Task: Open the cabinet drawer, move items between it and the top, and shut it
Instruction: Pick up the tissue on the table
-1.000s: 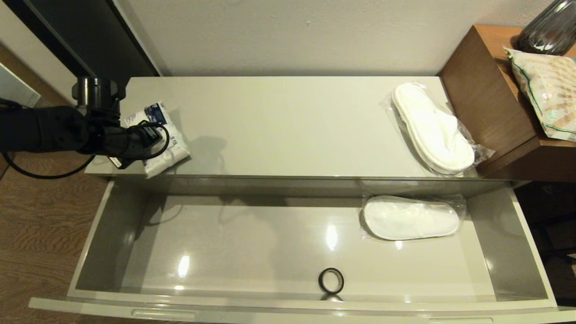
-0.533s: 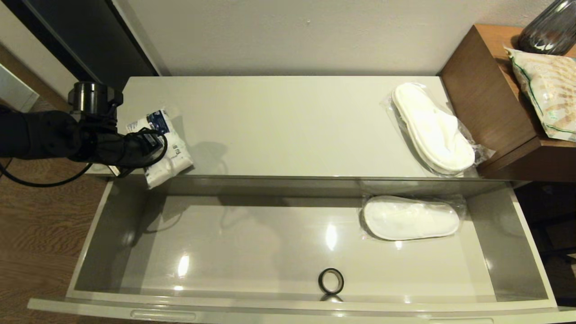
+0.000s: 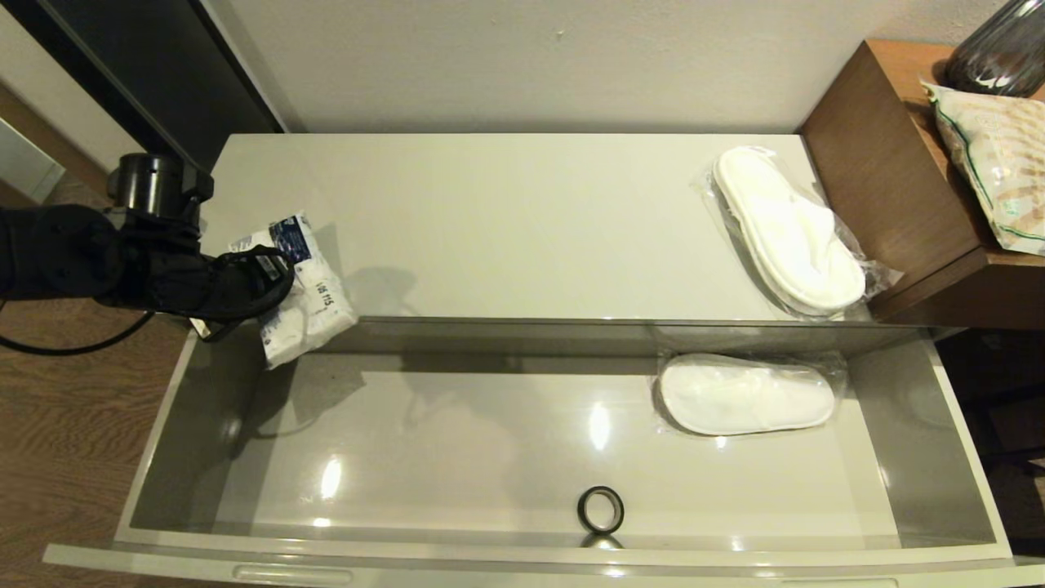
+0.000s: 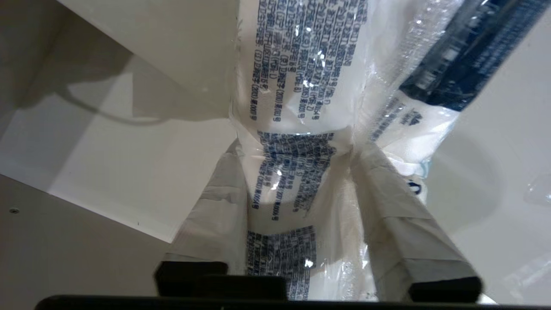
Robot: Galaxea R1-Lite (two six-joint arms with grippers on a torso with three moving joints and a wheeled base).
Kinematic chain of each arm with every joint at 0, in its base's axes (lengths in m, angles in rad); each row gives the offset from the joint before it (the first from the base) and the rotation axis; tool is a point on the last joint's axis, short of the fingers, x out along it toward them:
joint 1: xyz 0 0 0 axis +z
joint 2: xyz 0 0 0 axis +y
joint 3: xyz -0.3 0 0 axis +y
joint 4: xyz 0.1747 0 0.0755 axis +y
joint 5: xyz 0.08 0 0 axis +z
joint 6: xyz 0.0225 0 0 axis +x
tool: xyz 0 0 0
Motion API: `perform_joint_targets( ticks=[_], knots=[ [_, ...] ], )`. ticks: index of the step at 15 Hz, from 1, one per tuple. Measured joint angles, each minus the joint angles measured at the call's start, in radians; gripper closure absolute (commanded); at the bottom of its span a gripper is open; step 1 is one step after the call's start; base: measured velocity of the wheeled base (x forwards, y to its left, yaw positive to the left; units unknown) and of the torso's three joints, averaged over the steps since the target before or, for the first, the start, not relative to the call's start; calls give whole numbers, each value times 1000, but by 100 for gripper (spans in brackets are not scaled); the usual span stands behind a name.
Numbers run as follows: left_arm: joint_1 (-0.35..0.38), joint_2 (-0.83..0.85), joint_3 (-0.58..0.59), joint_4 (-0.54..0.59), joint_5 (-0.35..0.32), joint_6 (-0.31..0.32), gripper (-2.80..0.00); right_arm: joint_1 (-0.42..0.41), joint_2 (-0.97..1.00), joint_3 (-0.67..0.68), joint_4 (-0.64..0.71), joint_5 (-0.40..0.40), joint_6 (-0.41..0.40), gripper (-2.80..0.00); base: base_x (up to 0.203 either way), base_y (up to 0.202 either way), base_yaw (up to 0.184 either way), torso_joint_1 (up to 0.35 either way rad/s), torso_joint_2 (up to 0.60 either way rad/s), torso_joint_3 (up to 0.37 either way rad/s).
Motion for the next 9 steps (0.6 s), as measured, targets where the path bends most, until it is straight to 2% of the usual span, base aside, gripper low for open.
perform_joint_targets(
  ticks=[3,6,9],
  knots=[
    [0,-24,-35,9,-1,-11,0,0,0,0,0,1,0,0,0,0,0,0,0,0],
    [0,-51,-152,90,-5,-24,0,0,0,0,0,0,0,0,0,0,0,0,0,0],
    [-4,-91,-226,167,-56,-50,0,0,0,0,0,0,0,0,0,0,0,0,0,0]
  ],
)
